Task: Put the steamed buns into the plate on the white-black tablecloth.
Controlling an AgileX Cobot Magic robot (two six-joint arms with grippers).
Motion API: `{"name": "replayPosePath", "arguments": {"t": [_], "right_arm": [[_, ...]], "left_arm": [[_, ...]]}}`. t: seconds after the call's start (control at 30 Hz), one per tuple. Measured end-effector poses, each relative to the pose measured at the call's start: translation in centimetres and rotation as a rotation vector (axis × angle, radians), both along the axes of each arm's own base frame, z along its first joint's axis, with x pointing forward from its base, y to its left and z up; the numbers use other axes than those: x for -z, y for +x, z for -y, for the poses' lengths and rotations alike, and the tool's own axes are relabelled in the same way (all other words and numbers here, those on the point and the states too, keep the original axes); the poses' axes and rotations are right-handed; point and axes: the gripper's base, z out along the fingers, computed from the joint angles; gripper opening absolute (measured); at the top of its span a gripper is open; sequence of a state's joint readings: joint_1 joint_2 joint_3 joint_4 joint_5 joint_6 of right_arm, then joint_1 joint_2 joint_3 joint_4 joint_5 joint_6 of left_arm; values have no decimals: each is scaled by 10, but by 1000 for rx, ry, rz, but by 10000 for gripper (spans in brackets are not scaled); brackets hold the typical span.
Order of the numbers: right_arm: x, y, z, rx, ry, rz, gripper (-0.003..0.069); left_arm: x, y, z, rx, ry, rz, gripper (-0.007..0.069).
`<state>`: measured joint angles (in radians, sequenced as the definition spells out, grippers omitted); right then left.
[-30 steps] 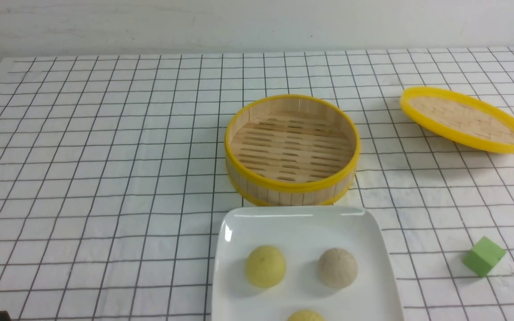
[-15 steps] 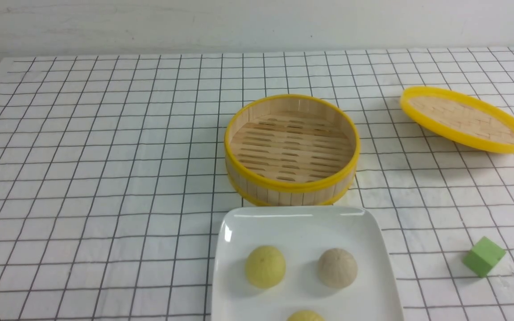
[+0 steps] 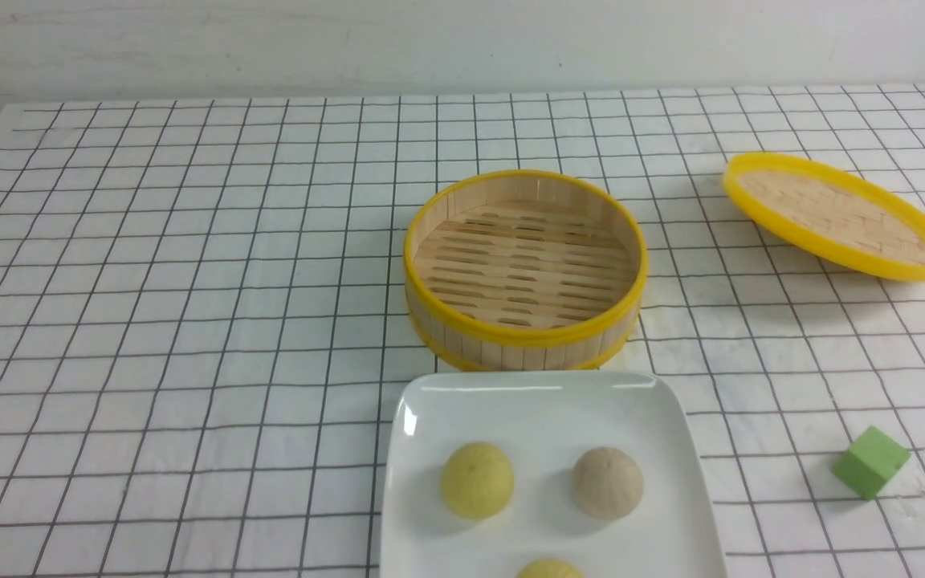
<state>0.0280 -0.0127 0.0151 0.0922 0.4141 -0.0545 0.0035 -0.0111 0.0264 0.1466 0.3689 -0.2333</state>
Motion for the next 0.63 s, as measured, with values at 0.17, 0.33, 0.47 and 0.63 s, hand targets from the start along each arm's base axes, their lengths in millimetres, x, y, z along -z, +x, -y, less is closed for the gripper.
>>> {"name": "replayPosePath", "arguments": {"t": [0.17,0.33,0.47,0.63], "right_arm": [[0,0,0,0,0,0,185],[0,0,0,0,0,0,190],[0,0,0,0,0,0,198],[0,0,0,0,0,0,206]], "left_arm": [[0,0,0,0,2,-1,73],[0,0,0,0,2,-1,74],[0,0,0,0,3,-1,81],[0,0,0,0,3,-1,88]]}}
